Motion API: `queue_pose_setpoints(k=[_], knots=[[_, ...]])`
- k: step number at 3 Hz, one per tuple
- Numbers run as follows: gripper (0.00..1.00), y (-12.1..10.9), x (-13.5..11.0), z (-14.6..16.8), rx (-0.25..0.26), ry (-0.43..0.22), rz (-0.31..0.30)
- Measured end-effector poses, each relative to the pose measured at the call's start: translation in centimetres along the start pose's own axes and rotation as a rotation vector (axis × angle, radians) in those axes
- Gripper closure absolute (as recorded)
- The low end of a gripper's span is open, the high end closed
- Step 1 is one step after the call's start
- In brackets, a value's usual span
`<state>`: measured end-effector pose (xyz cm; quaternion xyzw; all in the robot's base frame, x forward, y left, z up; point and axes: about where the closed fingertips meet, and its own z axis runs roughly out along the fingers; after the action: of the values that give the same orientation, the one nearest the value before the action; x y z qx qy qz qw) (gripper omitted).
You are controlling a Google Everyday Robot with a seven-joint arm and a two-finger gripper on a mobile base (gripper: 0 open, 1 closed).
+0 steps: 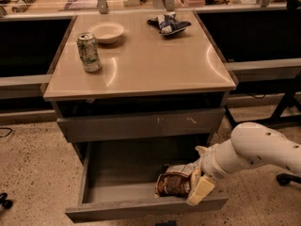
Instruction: Pick brown chip bag from middle drawer and place on counter
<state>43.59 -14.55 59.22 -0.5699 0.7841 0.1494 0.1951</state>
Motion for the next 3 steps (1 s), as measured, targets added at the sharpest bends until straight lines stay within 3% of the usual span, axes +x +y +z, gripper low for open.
queue_pose_setpoints(k=[1, 2, 3], knots=[[0.00, 0.0, 0.0, 0.1, 0.000, 0.001, -0.001], [0.00, -1.0, 0.5, 0.7, 0.029, 0.003, -0.124], [0.00, -3.3, 1.0, 2.7, 0.011, -0.026, -0.308]])
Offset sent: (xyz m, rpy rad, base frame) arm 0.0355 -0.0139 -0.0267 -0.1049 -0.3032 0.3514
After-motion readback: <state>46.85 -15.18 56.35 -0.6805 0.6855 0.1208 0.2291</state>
